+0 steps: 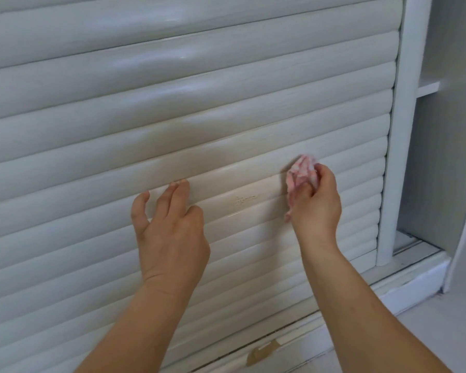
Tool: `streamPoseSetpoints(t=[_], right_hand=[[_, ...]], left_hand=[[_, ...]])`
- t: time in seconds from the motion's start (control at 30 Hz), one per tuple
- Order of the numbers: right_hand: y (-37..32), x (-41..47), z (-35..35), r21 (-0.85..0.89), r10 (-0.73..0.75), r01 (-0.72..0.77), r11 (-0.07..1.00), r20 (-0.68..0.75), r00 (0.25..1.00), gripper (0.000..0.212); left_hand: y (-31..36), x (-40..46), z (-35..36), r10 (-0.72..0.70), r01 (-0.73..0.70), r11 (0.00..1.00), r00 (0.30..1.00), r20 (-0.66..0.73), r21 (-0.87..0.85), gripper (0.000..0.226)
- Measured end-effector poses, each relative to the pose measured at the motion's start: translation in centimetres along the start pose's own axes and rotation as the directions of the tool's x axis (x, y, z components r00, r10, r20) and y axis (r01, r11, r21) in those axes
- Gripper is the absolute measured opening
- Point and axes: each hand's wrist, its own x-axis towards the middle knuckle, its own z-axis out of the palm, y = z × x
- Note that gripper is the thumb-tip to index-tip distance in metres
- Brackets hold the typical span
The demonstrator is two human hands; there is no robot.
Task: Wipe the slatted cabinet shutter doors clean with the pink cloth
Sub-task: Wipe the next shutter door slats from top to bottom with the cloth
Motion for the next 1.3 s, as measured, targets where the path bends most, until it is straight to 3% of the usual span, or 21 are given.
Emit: streamPoseSetpoints(t=[0.1, 0.27, 0.4, 0.57, 0.67, 0.73, 0.8, 0.9, 1.03, 1.13, 1.23, 1.3], right_hand=[[-0.1, -0.4, -0.1, -0.222, -0.08, 0.088, 0.971, 0.045, 0.996, 0.038], [-0.7, -2.5, 1.0, -0.434, -0.143, 0.171, 0.885, 0.097, 0.985, 0.036], [-1.3, -5.8, 3.2, -0.479, -0.336, 0.361, 0.8, 0.141, 0.931, 0.035], [-2.3, -9.2, 4.5, -0.435, -0.473, 0.578, 0.691, 0.333, 0.816, 0.046], [-1.6, -7.6, 3.3, -0.456, -0.509, 0.633, 0.626, 0.376, 0.774, 0.042], [-0.9, -5.4, 2.0, -0.524, -0.463, 0.57, 0.633, 0.334, 0.821, 0.041], [-0.3, -3.0, 0.6, -0.548, -0.341, 0.414, 0.727, 0.236, 0.91, 0.039], [0.4, -0.9, 0.0, -0.405, -0.132, 0.156, 0.901, 0.088, 0.987, 0.039], [-0.6, -3.3, 2.4, -0.25, -0.204, 0.198, 0.948, 0.004, 0.979, 0.028], [-1.2, -6.4, 3.9, -0.252, -0.323, 0.344, 0.904, 0.122, 0.938, 0.03], [-1.2, -8.1, 4.1, -0.193, -0.505, 0.585, 0.788, 0.34, 0.793, 0.034], [-1.5, -7.6, 3.6, -0.087, -0.48, 0.547, 0.832, 0.38, 0.791, 0.032]], left_hand=[[0.2, 0.1, 0.1, -0.008, 0.008, 1.0, 1.0, 0.001, 0.014, 0.016], [0.1, 0.1, 0.0, -0.003, 0.003, 1.0, 1.0, 0.001, -0.007, 0.016], [0.0, 0.1, 0.0, 0.003, -0.003, 1.0, 1.0, 0.0, -0.023, 0.014], [-0.2, 0.1, -0.1, 0.005, -0.005, 0.999, 1.0, -0.009, -0.045, 0.03], [-0.4, 0.0, -0.1, 0.027, -0.027, 0.999, 1.0, -0.005, -0.027, 0.02], [-0.5, 0.0, 0.0, 0.035, -0.035, 0.999, 0.999, -0.004, -0.03, 0.016], [-0.4, -0.1, 0.1, 0.031, -0.031, 0.999, 1.0, -0.004, -0.035, 0.019], [-0.3, -0.2, 0.3, 0.018, -0.018, 0.999, 1.0, -0.018, -0.035, 0.019], [-0.1, -0.1, 0.2, 0.01, -0.01, 0.999, 1.0, -0.022, -0.035, 0.015], [-0.2, 0.0, 0.2, 0.017, -0.018, 0.999, 0.999, -0.036, -0.04, 0.015], [-0.1, -0.1, 0.1, 0.003, -0.005, 0.999, 0.999, -0.037, -0.052, 0.024], [0.0, -0.1, 0.0, 0.0, -0.002, 0.999, 0.999, -0.033, -0.054, 0.026]])
